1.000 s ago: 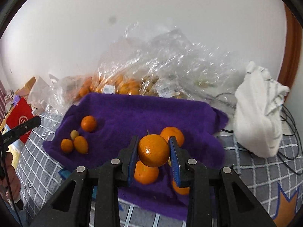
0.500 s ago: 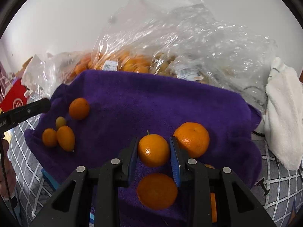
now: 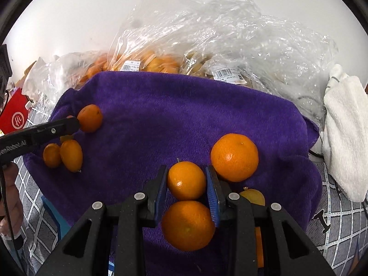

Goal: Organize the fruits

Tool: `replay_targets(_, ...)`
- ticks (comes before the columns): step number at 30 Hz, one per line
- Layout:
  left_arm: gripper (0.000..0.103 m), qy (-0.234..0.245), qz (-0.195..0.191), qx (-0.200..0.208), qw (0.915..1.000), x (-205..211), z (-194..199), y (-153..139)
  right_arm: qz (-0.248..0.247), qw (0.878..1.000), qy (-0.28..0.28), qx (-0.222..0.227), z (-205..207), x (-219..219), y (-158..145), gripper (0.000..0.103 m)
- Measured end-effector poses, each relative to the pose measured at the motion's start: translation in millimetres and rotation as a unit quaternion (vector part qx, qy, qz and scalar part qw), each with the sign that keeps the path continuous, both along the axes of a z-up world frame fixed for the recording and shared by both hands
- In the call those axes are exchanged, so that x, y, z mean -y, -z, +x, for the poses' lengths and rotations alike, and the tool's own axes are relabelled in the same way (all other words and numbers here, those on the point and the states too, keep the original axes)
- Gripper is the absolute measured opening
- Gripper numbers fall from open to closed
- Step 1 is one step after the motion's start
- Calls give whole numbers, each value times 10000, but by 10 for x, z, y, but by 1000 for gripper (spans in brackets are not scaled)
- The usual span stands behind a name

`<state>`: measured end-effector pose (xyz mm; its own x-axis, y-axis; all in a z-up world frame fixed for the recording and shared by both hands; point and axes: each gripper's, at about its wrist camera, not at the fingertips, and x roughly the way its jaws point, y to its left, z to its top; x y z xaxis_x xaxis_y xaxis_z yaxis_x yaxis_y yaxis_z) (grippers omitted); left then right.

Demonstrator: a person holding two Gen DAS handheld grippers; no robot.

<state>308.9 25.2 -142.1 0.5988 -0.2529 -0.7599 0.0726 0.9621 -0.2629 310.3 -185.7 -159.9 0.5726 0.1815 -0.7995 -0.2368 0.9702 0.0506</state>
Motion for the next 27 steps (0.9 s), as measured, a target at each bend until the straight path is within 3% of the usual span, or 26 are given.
replay_targets(2, 22, 3, 3, -49, 10000, 8, 8, 37, 1, 10000, 6, 16, -15, 16, -19, 37)
replay_targets(6, 22, 21, 22, -86, 10000, 19, 19, 60, -3, 9998, 37, 177, -68, 41, -102, 55)
replay_targets(11, 30, 23, 256, -82, 9996, 39, -17, -19, -28, 9995, 162, 282, -130, 81, -265, 55)
replay_targets(13, 42, 0, 280, -28, 9996, 40, -47, -72, 13, 9992, 249, 327, -190, 110, -360, 55)
replay_targets(15, 46, 0, 295, 47, 9996, 35, -110, -154, -1, 9989, 341, 333, -250, 125, -436, 55)
replay_targets(23, 48, 17, 625, 199, 9978, 73, -571, -505, -96, 9959, 773, 466, -713, 179, -800, 55)
replay_targets(27, 49, 67, 772, 303, 9965, 112, -961, -642, 23, 9929, 1001, 649, -1094, 231, -1009, 63)
